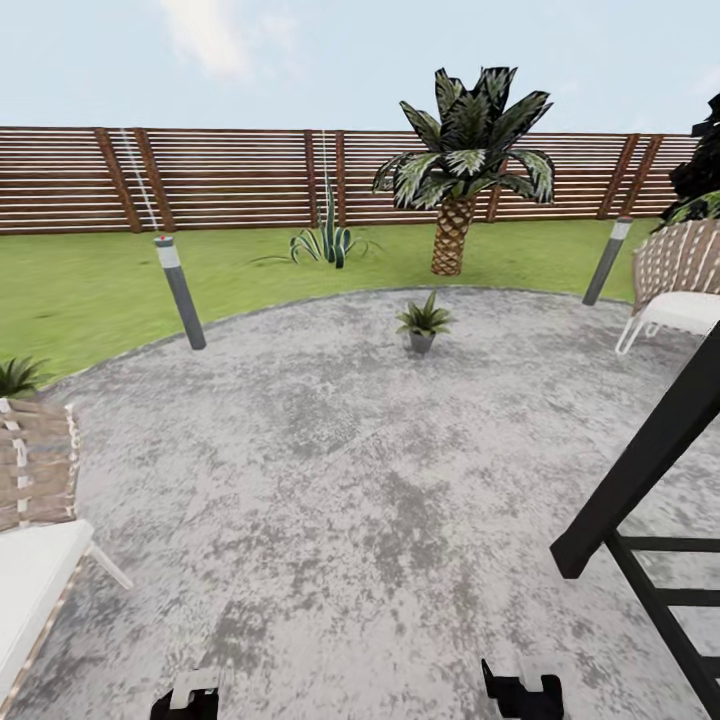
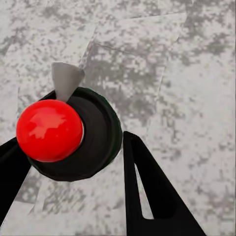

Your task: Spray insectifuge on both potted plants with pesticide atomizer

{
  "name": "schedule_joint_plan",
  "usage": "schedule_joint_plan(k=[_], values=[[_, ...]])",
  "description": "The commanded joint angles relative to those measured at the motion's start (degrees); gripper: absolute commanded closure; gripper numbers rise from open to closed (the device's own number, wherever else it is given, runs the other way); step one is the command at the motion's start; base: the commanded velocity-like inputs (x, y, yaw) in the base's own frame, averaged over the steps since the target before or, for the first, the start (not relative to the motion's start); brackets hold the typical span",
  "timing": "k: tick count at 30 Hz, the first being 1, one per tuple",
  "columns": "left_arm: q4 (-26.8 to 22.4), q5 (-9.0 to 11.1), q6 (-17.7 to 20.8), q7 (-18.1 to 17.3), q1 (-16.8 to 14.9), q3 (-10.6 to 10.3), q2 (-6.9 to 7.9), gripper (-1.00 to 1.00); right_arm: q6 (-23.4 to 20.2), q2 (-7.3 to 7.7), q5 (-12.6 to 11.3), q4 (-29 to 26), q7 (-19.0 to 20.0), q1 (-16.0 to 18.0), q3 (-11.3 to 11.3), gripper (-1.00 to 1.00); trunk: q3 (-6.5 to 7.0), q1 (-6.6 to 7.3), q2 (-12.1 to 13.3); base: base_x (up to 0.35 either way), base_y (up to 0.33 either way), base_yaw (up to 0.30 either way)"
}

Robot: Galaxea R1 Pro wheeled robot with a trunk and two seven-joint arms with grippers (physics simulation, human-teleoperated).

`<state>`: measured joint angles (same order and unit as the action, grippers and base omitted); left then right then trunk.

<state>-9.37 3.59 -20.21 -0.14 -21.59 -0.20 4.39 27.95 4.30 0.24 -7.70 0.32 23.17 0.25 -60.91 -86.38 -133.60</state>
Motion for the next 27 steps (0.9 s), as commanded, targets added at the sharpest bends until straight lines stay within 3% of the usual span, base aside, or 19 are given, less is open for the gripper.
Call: schedule_joint_plan(k=[1,27], values=[[0.05,0.37,-0.18,-0.03,-0.03,-0.06,0.0,1.0,0.18,0.01,0.02,0.05,0.03,0.03,0.01,-1.0,-0.05,-0.02,-0.02,0.326,0.0,0.0],[0.04,0.36,-0.18,-0.03,-0.03,-0.06,0.0,1.0,0.18,-0.01,0.02,0.05,0.03,0.03,0.01,-1.0,-0.05,-0.02,-0.02,0.326,0.0,0.0]])
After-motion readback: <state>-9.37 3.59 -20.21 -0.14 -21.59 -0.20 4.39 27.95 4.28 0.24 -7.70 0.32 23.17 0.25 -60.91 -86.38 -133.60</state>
